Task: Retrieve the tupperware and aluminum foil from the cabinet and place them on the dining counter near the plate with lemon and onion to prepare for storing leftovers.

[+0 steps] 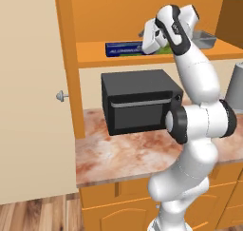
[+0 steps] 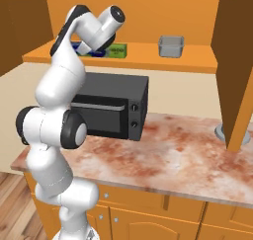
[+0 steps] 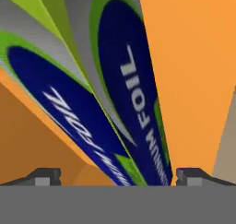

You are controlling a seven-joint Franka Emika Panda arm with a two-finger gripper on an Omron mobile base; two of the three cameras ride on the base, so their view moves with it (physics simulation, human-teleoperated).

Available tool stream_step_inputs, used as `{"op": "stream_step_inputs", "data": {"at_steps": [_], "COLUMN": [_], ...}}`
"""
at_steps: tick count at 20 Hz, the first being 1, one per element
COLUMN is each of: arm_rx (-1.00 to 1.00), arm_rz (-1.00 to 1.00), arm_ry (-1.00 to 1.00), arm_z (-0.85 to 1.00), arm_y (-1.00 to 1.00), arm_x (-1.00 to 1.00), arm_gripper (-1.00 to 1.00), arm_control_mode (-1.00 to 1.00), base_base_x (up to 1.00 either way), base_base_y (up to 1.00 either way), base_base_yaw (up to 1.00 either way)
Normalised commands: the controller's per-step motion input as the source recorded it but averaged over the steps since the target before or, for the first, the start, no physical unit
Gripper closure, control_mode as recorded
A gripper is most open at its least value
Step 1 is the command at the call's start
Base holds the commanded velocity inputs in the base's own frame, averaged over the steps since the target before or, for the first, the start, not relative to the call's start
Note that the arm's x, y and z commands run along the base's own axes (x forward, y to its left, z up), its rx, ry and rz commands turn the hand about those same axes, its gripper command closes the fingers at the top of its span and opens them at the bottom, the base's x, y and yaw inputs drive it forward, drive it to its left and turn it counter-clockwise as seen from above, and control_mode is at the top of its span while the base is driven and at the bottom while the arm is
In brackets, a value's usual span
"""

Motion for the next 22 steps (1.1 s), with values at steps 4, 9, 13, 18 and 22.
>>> {"op": "stream_step_inputs", "data": {"at_steps": [4, 9, 13, 18, 22], "arm_rx": [0.0, 0.0, 0.0, 0.0, 0.0], "arm_rz": [0.01, 0.03, 0.05, 0.04, 0.01], "arm_ry": [0.05, 0.03, 0.02, 0.03, 0.0], "arm_z": [-0.17, -0.11, -0.14, -0.34, -0.45], "arm_y": [0.0, 0.0, 0.0, 0.0, 0.0], "arm_x": [0.44, 0.41, 0.19, 0.0, 0.0], "arm_gripper": [-1.0, -1.0, -1.0, -1.0, -1.0], "arm_control_mode": [-1.0, -1.0, -1.0, -1.0, -1.0], "base_base_x": [0.0, 0.0, 0.0, 0.0, 0.0], "base_base_y": [0.0, 0.0, 0.0, 0.0, 0.0], "base_base_yaw": [0.0, 0.0, 0.0, 0.0, 0.0]}}
